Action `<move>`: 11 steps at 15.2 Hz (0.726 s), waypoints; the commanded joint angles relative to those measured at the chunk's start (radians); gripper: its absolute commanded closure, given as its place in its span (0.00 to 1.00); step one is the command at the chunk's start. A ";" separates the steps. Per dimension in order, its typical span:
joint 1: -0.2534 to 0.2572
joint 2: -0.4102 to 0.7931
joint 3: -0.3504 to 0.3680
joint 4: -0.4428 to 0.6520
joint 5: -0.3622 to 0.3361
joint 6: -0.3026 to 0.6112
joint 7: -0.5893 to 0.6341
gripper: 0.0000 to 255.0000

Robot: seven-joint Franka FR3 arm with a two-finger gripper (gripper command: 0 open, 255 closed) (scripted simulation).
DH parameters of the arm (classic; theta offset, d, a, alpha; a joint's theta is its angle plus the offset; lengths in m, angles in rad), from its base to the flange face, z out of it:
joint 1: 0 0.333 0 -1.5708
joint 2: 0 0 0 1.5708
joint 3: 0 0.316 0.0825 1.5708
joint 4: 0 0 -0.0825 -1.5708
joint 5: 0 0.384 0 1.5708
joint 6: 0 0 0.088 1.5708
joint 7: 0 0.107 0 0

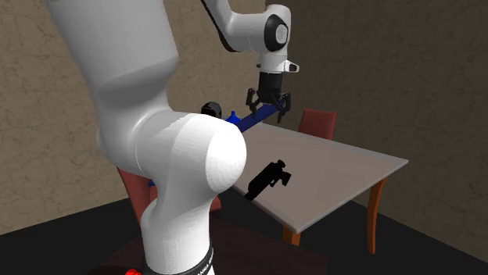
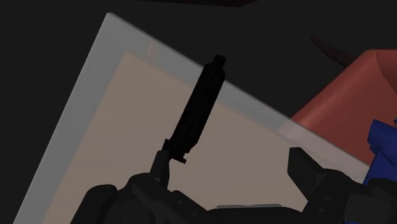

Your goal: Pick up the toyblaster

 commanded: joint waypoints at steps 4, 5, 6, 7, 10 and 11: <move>-0.002 0.190 -0.013 0.049 0.016 0.128 -0.038 0.00; -0.003 0.228 -0.015 0.063 0.021 0.149 -0.046 0.00; -0.003 0.267 -0.017 0.079 0.025 0.169 -0.053 0.00; -0.004 0.305 -0.019 0.096 0.030 0.187 -0.061 0.00; -0.008 0.422 -0.022 0.156 0.046 0.236 -0.084 0.00; -0.010 0.461 -0.022 0.178 0.051 0.250 -0.091 0.00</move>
